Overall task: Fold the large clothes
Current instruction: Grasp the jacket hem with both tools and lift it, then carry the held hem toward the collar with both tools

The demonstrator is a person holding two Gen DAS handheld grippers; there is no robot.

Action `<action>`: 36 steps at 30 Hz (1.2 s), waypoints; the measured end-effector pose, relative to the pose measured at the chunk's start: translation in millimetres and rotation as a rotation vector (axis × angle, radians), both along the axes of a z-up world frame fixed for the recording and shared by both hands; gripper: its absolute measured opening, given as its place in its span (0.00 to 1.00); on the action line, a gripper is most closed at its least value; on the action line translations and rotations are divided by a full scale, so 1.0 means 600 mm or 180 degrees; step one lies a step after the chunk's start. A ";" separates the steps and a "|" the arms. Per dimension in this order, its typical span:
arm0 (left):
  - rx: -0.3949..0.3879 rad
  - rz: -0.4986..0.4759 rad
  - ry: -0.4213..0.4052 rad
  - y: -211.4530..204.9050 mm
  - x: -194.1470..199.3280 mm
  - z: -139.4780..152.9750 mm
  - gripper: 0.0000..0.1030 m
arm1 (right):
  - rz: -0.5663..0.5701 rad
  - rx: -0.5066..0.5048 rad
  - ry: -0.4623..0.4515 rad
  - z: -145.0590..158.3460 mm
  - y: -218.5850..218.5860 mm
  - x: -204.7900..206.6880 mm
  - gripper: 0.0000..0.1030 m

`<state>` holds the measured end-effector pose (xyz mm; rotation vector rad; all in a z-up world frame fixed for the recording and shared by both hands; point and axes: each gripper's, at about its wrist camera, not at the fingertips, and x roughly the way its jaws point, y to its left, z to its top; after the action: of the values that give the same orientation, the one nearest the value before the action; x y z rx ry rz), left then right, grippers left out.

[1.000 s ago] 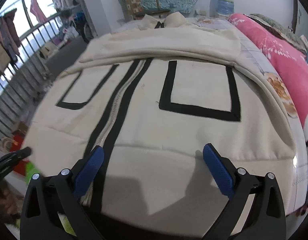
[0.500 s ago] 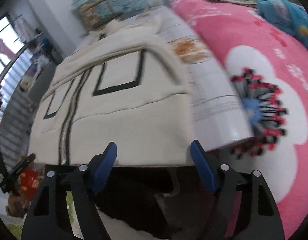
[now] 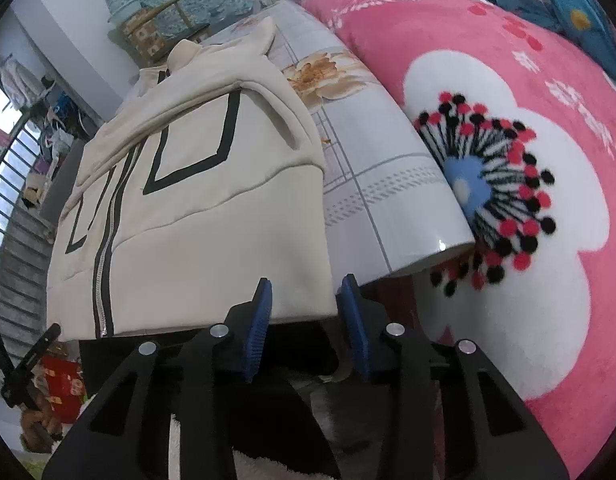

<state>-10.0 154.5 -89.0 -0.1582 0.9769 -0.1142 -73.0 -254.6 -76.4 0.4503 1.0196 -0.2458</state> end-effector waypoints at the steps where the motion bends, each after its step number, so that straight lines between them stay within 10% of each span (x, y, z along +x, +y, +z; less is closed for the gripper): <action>1: 0.0004 0.0001 -0.0002 -0.001 0.000 0.000 0.14 | -0.0005 0.0028 -0.0001 -0.002 -0.001 -0.002 0.34; 9: 0.0158 -0.0026 -0.0146 -0.011 -0.010 0.008 0.08 | 0.0044 -0.0078 -0.0049 -0.003 0.006 -0.013 0.06; 22: 0.0158 -0.0290 -0.0801 -0.012 -0.087 0.121 0.04 | 0.0285 -0.0482 -0.0709 0.116 0.044 -0.067 0.04; 36: 0.0035 -0.0325 -0.0855 0.015 -0.135 0.127 0.04 | 0.0273 -0.0361 -0.0823 0.098 0.073 -0.127 0.05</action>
<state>-91.0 163.6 -12.9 -0.0800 0.7174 -0.2181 -148.9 -211.0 -17.8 0.3247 0.7656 -0.1627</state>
